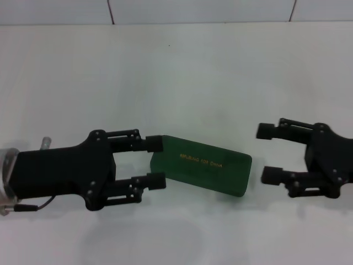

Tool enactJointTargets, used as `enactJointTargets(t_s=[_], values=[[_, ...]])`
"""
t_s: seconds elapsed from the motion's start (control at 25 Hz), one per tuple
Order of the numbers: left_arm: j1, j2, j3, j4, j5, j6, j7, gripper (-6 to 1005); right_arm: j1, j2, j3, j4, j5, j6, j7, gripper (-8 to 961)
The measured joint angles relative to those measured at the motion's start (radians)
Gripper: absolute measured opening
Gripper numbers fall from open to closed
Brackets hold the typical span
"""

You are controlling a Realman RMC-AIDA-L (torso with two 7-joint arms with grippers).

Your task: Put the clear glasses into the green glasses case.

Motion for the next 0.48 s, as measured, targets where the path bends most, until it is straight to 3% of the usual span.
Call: enactJointTargets(t_s=[0.08, 0.24, 0.48], values=[[-0.002, 0.002, -0.001, 0.000, 0.013, 0.000, -0.003, 639, 0.017, 0.000, -0.030, 0.024, 0.017, 0.005, -0.014, 852], [-0.003, 0.007, -0.001, -0.001, 0.019, 0.001, -0.003, 639, 0.059, 0.000, -0.090, 0.060, 0.047, 0.035, -0.024, 853], [0.002, 0.007, -0.001, -0.001, 0.019, 0.001, 0.001, 639, 0.067, 0.000, -0.097, 0.062, 0.057, 0.038, -0.026, 852]])
